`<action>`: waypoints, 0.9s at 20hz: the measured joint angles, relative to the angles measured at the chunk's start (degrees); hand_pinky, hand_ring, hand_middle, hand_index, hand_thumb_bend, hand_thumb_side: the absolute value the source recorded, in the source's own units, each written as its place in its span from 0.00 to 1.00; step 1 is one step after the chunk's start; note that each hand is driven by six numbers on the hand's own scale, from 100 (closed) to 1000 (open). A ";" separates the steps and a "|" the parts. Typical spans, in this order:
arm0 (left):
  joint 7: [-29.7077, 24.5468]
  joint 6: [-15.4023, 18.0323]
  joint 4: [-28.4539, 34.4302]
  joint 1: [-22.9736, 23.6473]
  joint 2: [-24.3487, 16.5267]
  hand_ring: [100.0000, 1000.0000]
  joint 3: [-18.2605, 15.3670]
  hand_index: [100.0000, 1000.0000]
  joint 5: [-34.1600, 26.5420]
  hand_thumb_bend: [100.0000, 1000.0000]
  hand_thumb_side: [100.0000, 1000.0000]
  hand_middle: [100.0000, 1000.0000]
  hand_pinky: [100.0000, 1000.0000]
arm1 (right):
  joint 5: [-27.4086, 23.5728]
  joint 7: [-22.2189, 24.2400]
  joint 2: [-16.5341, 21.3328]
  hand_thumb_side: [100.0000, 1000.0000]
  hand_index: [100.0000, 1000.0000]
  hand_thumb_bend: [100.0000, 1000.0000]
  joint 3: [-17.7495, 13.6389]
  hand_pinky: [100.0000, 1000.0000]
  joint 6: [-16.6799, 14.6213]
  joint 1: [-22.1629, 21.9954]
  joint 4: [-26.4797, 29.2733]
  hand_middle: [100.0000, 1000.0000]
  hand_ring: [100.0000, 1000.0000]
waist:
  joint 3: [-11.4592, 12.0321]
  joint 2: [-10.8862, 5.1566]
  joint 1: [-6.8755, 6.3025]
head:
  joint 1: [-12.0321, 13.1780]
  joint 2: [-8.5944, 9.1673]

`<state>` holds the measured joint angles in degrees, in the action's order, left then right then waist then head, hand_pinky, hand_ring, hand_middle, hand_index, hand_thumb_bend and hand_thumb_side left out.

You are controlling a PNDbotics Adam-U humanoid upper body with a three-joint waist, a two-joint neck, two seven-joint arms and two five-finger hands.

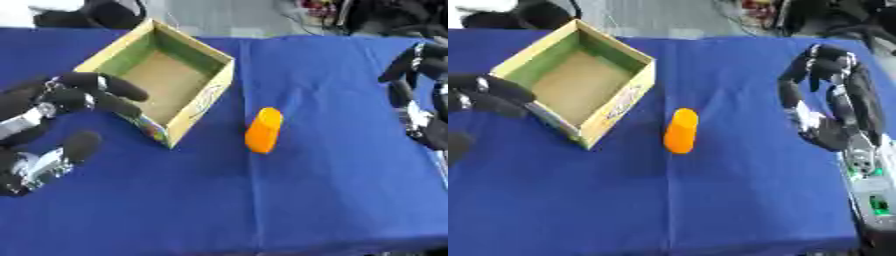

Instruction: Pick up objects on the table and place them in the box.

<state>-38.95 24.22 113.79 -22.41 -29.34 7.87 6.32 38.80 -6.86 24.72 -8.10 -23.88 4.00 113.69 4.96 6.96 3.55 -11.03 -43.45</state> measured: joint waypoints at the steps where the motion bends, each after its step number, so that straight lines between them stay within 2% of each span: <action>1: 0.00 0.00 0.00 0.00 0.00 0.81 0.00 0.83 0.02 0.00 1.00 0.83 0.82 | -0.18 0.25 0.00 1.00 0.46 0.21 0.00 0.13 -0.15 0.00 0.00 0.40 0.34 | 0.00 0.00 0.00 | 0.05 0.17; 7: 0.00 0.00 0.00 -0.04 0.00 0.81 0.00 0.83 0.07 0.00 1.00 0.83 0.82 | -0.93 1.74 0.00 1.00 0.47 0.22 -0.02 0.13 -0.72 -0.01 0.00 0.41 0.34 | 0.09 0.00 0.00 | 0.46 0.98; 9: 0.00 0.00 0.00 -0.05 0.00 0.81 0.00 0.83 0.07 0.00 1.00 0.83 0.82 | -1.01 2.17 0.00 1.00 0.50 0.29 -0.02 0.14 -0.53 -0.05 0.00 0.43 0.35 | 0.13 0.00 0.00 | 0.46 1.19; 11: -0.01 -0.01 0.00 -0.07 0.00 0.81 -0.01 0.83 0.07 0.00 1.00 0.83 0.82 | -1.50 2.18 0.01 1.00 0.63 0.39 -0.01 0.20 0.32 -0.22 0.00 0.56 0.43 | 0.28 0.00 0.00 | 0.47 1.19; 13: -0.03 -0.03 0.00 -0.10 0.00 0.81 -0.18 0.83 0.05 0.00 1.00 0.83 0.82 | -2.38 1.63 0.43 1.00 0.71 0.46 0.39 0.29 2.29 -0.90 0.00 0.67 0.51 | 0.61 -0.01 0.00 | 0.48 1.19; 15: -0.05 -0.05 0.00 -0.12 0.01 0.81 -0.29 0.83 -0.07 0.00 1.00 0.83 0.83 | -2.55 1.81 1.36 1.00 0.76 0.47 1.80 0.35 5.41 -2.08 0.00 0.74 0.55 | 0.95 -0.12 -0.02 | 0.48 1.19; 18: 0.00 0.00 0.00 -0.13 0.01 0.81 -0.19 0.83 -0.08 0.00 1.00 0.83 0.83 | -1.36 3.57 3.65 1.00 0.78 0.47 5.87 0.42 10.30 -4.18 0.00 0.76 0.60 | 1.24 -0.49 -0.01 | 0.45 1.16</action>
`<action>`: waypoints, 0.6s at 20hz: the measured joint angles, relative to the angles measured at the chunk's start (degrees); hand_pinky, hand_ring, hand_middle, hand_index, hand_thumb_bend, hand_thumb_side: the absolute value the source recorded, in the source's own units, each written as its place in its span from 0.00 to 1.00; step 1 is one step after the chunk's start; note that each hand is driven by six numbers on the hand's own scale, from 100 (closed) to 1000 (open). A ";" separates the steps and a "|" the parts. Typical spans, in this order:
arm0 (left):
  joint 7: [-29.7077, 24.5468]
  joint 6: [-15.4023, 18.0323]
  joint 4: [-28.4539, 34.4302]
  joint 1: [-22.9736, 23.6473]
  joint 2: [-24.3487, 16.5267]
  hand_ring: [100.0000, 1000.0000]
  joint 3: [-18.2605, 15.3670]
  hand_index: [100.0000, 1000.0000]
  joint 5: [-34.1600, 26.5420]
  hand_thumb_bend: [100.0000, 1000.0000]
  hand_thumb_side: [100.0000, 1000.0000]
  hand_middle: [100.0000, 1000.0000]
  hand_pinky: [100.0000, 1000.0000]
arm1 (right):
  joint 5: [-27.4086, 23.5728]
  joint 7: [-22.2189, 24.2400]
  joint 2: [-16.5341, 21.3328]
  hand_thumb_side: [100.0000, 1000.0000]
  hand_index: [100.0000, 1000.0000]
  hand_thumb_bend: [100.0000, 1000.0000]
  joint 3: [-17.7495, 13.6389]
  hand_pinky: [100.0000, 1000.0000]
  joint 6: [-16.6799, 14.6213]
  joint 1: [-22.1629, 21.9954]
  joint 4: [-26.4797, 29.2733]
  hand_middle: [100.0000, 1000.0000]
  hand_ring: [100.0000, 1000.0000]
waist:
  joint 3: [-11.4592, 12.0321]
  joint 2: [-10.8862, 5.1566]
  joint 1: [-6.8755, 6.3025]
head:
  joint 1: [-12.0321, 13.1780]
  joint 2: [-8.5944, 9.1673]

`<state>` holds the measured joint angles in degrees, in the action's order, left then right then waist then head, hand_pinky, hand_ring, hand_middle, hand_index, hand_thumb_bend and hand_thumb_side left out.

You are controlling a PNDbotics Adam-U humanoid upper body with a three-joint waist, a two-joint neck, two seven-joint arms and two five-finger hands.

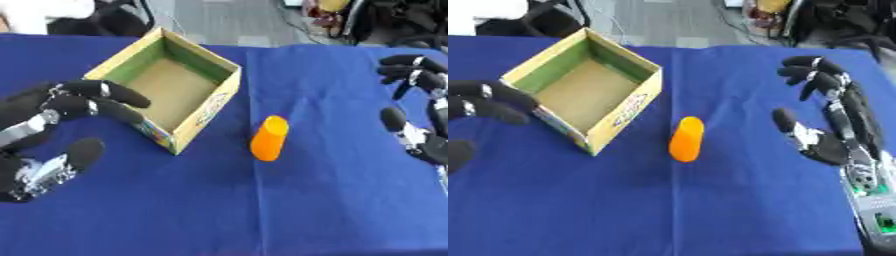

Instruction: Pick up objects on the table and place them in the box.

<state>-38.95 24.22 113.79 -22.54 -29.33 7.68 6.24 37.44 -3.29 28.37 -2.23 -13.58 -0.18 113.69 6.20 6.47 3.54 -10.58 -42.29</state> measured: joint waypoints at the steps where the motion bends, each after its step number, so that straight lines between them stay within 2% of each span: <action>1: 0.03 0.03 0.00 -0.02 0.00 0.81 0.25 0.83 0.01 0.00 1.00 0.83 0.83 | 0.76 0.60 0.80 1.00 0.79 0.47 1.47 0.43 1.20 -0.45 0.00 0.76 0.61 | 0.13 0.00 0.01 | -0.03 -0.02; 5: 0.39 0.39 0.00 -0.42 0.00 0.81 1.14 0.83 0.35 0.00 1.00 0.83 0.83 | 4.25 2.70 3.68 1.00 0.82 0.48 6.66 0.45 3.93 -0.94 0.00 0.79 0.62 | 0.59 0.09 0.03 | -0.40 -0.09; 10: 0.61 0.61 0.00 -0.46 0.00 0.80 1.77 0.83 0.24 0.00 1.00 0.83 0.83 | 6.73 3.29 6.02 1.00 0.83 0.51 9.60 0.53 5.05 -0.80 0.00 0.83 0.67 | 0.79 0.15 0.07 | -0.56 -0.16; 12: 0.75 0.75 0.00 -0.49 0.00 0.80 2.08 0.83 -0.04 0.00 1.00 0.83 0.83 | 7.25 2.82 6.75 1.00 0.83 0.53 10.22 0.66 5.52 -0.13 0.00 0.85 0.73 | 0.82 0.15 0.07 | -0.57 -0.41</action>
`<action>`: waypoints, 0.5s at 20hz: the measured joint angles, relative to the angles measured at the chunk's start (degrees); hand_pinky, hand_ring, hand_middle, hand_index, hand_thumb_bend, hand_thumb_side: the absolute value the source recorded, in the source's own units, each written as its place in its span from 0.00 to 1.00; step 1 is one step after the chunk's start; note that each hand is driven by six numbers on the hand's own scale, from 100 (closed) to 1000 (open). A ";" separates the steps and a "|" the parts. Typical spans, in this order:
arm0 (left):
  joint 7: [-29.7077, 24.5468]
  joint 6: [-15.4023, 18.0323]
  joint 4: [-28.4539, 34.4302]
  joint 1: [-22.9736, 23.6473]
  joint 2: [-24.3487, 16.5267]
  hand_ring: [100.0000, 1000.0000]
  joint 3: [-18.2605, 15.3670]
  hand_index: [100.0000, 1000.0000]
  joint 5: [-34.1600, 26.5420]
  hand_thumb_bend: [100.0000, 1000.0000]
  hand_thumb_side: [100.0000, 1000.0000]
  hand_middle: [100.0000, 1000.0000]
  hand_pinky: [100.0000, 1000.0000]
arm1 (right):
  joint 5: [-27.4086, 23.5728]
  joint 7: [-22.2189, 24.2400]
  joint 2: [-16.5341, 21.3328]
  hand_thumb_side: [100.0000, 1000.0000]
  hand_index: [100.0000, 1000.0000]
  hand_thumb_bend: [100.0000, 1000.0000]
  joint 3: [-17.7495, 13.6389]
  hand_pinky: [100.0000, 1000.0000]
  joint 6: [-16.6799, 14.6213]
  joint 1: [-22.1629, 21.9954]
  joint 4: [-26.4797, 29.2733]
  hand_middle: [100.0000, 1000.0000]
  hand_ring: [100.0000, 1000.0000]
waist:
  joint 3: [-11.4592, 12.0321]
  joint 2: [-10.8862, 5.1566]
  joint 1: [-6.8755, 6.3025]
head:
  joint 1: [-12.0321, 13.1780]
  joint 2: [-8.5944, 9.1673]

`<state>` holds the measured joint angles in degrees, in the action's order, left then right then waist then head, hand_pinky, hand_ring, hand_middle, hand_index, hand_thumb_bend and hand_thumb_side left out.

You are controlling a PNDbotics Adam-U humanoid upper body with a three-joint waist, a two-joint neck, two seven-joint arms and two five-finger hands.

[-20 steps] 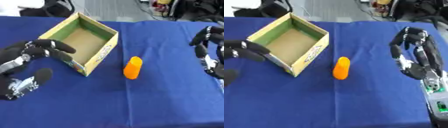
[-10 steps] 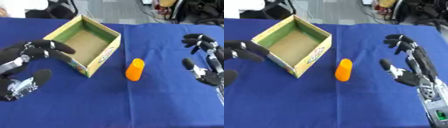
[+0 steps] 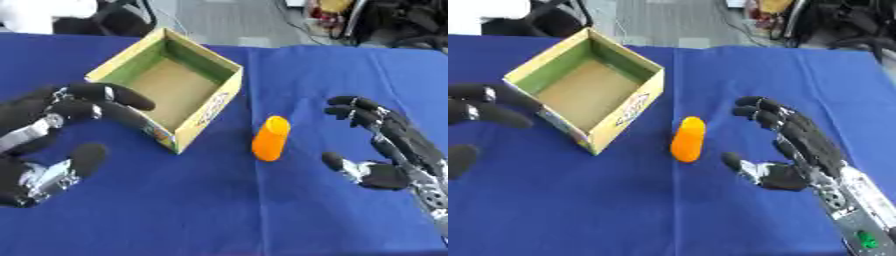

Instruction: Pick up objects on the table and place them in the box.

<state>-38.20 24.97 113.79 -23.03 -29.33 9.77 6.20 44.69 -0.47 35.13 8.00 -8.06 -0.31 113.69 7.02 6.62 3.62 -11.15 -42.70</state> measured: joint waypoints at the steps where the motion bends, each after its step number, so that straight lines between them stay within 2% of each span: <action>1: 0.03 0.03 0.00 0.00 0.00 0.80 0.11 0.83 -0.03 0.00 1.00 0.83 0.83 | 0.32 -0.29 0.41 1.00 0.83 0.54 0.24 0.71 0.32 0.53 0.00 0.85 0.75 | 0.00 0.00 0.00 | -0.01 -0.17; 2: 0.05 0.05 0.00 0.00 0.00 0.80 0.27 0.83 -0.04 0.00 1.00 0.83 0.83 | 0.74 -0.60 0.71 1.00 0.83 0.54 0.47 0.71 0.74 1.06 0.00 0.85 0.75 | 0.01 0.00 0.00 | -0.02 -0.19; 3: 0.09 0.09 0.00 0.00 0.00 0.80 0.34 0.83 -0.04 0.00 1.00 0.83 0.83 | 1.23 -0.86 0.93 1.00 0.83 0.57 0.60 0.79 1.30 1.50 -0.01 0.87 0.79 | 0.04 0.00 0.00 | -0.15 -0.20; 4: 0.16 0.16 0.00 0.00 0.00 0.80 0.37 0.83 -0.04 0.00 1.00 0.83 0.83 | 1.83 -1.24 1.19 1.00 0.83 0.57 0.76 0.79 1.87 1.93 -0.10 0.87 0.78 | 0.07 0.00 0.00 | -0.32 -0.20; 5: 0.24 0.24 0.00 0.00 0.00 0.80 0.46 0.83 -0.04 0.00 1.00 0.83 0.83 | 2.42 -1.67 1.36 1.00 0.84 0.59 0.91 0.82 2.43 2.45 -0.39 0.89 0.80 | 0.13 0.00 0.00 | -0.42 -0.22; 10: 0.44 0.44 0.00 -0.02 0.00 0.81 0.70 0.83 -0.03 0.00 1.00 0.83 0.83 | 3.94 -5.46 2.17 1.00 0.84 0.61 1.70 0.85 4.36 5.64 -3.89 0.90 0.82 | 0.19 0.00 0.00 | -0.57 -0.66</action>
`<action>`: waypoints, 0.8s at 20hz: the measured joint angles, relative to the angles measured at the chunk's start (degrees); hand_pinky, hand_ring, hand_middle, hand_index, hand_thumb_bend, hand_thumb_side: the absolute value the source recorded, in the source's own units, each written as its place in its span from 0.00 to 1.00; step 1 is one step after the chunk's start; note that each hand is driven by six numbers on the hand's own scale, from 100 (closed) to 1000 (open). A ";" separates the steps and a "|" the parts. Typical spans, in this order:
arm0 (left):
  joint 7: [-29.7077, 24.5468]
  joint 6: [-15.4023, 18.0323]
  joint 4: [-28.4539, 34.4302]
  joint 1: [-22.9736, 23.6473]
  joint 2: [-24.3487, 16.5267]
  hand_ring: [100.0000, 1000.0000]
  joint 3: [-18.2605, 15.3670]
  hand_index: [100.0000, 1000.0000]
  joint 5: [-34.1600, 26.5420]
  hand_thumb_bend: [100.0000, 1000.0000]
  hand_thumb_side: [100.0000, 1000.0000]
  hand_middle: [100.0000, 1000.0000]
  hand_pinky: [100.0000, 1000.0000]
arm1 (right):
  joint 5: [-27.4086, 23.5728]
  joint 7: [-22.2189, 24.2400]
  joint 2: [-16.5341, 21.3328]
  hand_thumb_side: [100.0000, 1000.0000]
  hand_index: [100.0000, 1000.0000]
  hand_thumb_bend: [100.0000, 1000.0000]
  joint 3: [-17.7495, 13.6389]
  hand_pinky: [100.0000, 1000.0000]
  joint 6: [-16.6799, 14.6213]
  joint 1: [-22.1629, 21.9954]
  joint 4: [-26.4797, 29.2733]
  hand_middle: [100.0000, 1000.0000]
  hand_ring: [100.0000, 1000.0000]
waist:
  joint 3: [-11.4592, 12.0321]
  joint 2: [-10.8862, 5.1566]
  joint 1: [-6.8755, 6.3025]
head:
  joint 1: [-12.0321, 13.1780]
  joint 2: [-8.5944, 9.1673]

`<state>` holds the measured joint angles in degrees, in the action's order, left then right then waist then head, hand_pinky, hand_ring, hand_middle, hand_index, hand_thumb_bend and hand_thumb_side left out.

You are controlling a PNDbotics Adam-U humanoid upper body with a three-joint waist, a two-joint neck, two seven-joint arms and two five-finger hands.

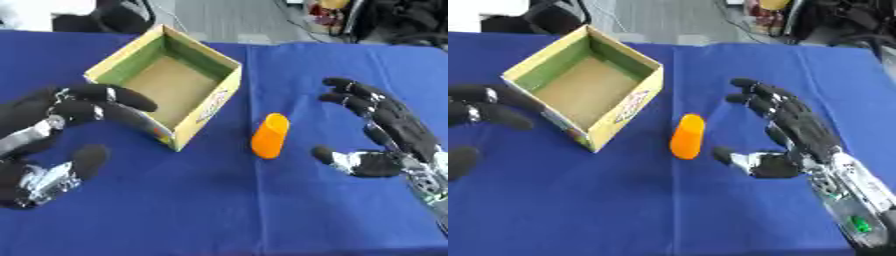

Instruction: Pick up objects on the table and place them in the box.

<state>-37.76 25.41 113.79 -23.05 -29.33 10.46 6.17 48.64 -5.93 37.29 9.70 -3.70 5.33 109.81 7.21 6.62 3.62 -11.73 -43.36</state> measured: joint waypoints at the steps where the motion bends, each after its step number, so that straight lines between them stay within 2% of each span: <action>1: 0.07 0.07 0.00 -0.01 0.00 0.81 0.07 0.83 0.01 0.00 1.00 0.83 0.83 | 0.00 -0.87 0.04 1.00 0.84 0.61 0.27 0.86 0.04 0.69 -1.04 0.90 0.82 | 0.02 0.00 0.00 | -0.17 -0.01; 8: 0.35 0.35 0.00 -0.86 0.00 0.81 0.69 0.83 0.08 0.00 1.00 0.83 0.83 | 0.53 -3.65 1.49 1.00 0.84 0.61 2.38 0.85 -2.11 5.07 -8.67 0.91 0.82 | 0.74 0.48 0.10 | -0.93 -0.01; 16: 0.61 0.61 0.00 -2.79 0.23 0.81 1.47 0.83 0.30 0.00 1.00 0.83 0.83 | 2.64 -4.78 2.69 1.00 0.85 0.66 3.05 0.82 -4.49 8.29 -14.48 0.92 0.83 | 1.99 1.92 0.41 | -2.06 0.61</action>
<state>-37.14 26.03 113.79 -25.84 -29.10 11.93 6.47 51.28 -10.71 39.98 12.75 -8.19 13.62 95.32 9.20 8.54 4.03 -13.78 -42.75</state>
